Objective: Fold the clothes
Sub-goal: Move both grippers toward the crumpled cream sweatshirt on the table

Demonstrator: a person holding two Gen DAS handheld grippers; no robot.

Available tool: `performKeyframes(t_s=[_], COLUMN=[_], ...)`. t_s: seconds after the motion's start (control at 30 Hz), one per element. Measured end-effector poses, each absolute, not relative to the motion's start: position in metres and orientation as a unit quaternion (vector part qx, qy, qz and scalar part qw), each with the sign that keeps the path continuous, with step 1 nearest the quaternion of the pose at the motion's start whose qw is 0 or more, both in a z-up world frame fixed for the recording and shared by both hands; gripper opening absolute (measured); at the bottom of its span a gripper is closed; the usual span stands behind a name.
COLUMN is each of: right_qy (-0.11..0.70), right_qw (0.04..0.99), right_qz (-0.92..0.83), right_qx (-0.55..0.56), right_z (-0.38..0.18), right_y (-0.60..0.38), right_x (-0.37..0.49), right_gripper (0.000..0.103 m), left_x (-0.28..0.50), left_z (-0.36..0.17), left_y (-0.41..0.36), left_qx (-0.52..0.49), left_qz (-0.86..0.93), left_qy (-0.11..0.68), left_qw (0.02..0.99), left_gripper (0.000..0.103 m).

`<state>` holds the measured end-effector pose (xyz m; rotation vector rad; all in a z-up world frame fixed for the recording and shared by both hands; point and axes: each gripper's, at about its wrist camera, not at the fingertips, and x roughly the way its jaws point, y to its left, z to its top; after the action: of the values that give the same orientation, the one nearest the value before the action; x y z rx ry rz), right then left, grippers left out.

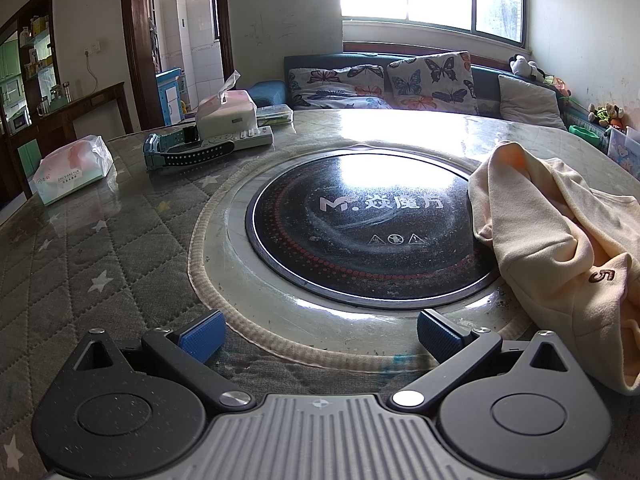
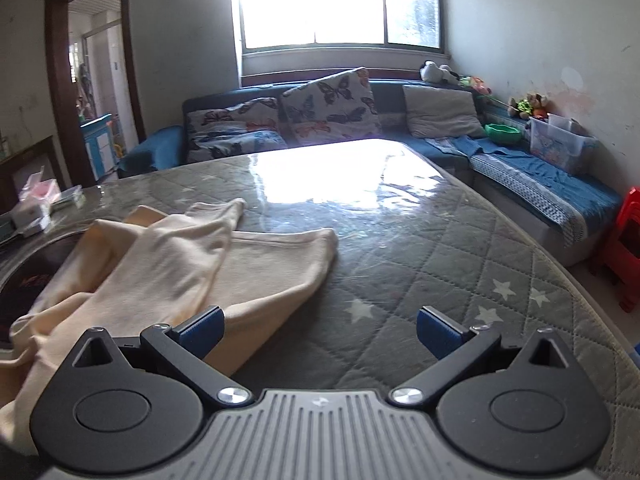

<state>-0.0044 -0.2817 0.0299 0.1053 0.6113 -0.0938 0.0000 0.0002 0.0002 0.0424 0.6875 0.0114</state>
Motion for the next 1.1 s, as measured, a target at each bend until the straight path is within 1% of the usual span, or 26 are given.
performKeyframes(t_s=[0.2,0.57,0.73,0.8,0.87,0.97,1.07,1.1], right_qy=[0.312,0.315,0.318,0.319,0.321,0.326,0.330,0.332], right_qw=[0.948,0.948,0.948,0.947,0.946,0.943,0.942,0.941], right_qz=[-0.048,-0.033,-0.009,0.020,0.032,0.046,0.053,0.056], right_qx=[0.035,0.031,0.035,0.034,0.037,0.042,0.044,0.043], right_z=[0.024,0.024,0.024,0.017,0.016,0.018,0.021,0.022], right_y=[-0.272,-0.196,-0.202,-0.214,-0.218,-0.219,-0.217,-0.216], right_x=[0.004,0.003,-0.018,-0.029,-0.035,-0.044,-0.050,-0.051], right_gripper=[0.103,0.103,0.102,0.099,0.098,0.094,0.093,0.090], left_x=[0.000,-0.029,-0.035,-0.036,-0.037,-0.042,-0.045,-0.046], left_z=[0.001,0.017,0.022,0.023,0.024,0.028,0.032,0.034], left_y=[0.000,-0.032,-0.044,-0.048,-0.052,-0.058,-0.063,-0.064], left_qx=[0.016,0.028,0.031,0.033,0.034,0.040,0.044,0.046], left_qz=[0.015,-0.024,-0.033,-0.034,-0.038,-0.043,-0.048,-0.049], left_qy=[0.341,0.337,0.337,0.343,0.342,0.339,0.335,0.334], left_qw=[0.940,0.941,0.940,0.938,0.938,0.939,0.940,0.940], left_gripper=[0.103,0.103,0.103,0.103,0.103,0.103,0.103,0.103])
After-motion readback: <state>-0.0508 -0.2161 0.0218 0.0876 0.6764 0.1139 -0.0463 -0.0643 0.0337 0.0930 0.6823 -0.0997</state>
